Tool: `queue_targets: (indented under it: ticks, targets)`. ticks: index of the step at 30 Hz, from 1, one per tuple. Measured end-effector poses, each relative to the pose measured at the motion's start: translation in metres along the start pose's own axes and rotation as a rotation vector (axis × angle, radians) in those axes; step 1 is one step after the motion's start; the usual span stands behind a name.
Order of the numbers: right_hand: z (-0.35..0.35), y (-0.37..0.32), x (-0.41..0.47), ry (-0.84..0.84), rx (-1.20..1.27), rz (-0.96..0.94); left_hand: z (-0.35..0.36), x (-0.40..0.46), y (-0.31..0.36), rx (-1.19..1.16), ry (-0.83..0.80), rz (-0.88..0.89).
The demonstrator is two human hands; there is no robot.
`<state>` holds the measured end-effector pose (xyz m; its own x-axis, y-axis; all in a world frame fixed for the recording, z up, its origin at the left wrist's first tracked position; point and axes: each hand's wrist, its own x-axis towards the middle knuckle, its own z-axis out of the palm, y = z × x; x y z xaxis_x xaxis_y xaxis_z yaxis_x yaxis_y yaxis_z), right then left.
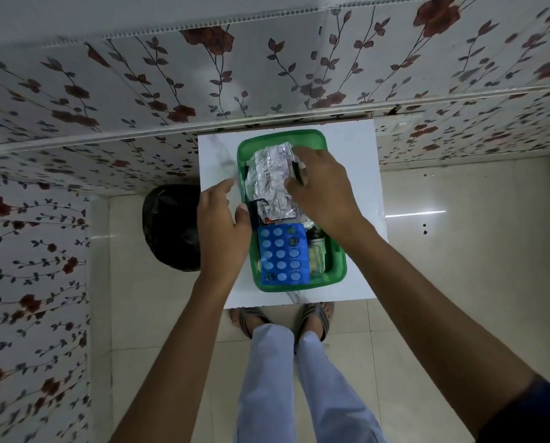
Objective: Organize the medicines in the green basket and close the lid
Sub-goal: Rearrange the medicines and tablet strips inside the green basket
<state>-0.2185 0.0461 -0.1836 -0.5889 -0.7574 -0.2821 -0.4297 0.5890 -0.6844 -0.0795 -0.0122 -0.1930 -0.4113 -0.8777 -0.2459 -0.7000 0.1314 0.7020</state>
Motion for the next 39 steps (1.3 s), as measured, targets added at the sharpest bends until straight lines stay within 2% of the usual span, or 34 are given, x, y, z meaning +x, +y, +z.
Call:
queue_targets:
  ticks: [2,6,9,11,13,16,19,21,24,27,30,36,39]
  targets:
    - [0.004,0.004,-0.003,0.029,-0.072,-0.079,0.0,0.004,0.0,-0.003,-0.042,-0.045]
    - [0.022,0.008,-0.015,-0.081,-0.307,-0.169,0.002,0.01,-0.003,-0.039,-0.105,-0.128]
    - [0.036,0.01,-0.023,-0.062,-0.45,-0.185,0.004,0.012,-0.002,-0.08,-0.153,-0.176]
    - [0.033,0.012,-0.02,-0.084,-0.407,-0.197,0.004,0.012,-0.001,-0.054,-0.174,-0.16]
    - [0.02,0.013,-0.016,-0.086,-0.224,-0.194,0.002,0.013,-0.003,-0.052,-0.207,-0.153]
    - [-0.009,0.018,-0.019,0.119,0.058,-0.055,-0.006,0.014,-0.002,-0.133,-0.291,-0.22]
    - [-0.023,0.041,-0.026,0.268,0.319,0.233,-0.01,0.009,-0.001,-0.187,-0.392,-0.332]
    - [-0.024,0.067,-0.026,0.197,0.436,0.448,-0.01,0.005,-0.001,-0.146,-0.453,-0.348]
    - [-0.013,0.092,-0.028,-0.048,0.356,0.615,-0.009,0.002,-0.003,-0.084,-0.462,-0.314]
    - [0.004,0.097,-0.031,-0.186,0.162,0.524,-0.01,0.002,-0.004,-0.111,-0.447,-0.316]
    - [0.015,0.093,-0.031,-0.207,-0.045,0.36,-0.014,-0.002,-0.008,-0.136,-0.439,-0.315]
    - [0.024,0.087,-0.033,-0.158,-0.15,0.27,-0.036,-0.009,-0.024,-0.233,-0.393,-0.353]
    - [0.031,0.084,-0.032,-0.163,-0.141,0.311,-0.043,-0.008,-0.031,-0.274,-0.377,-0.373]
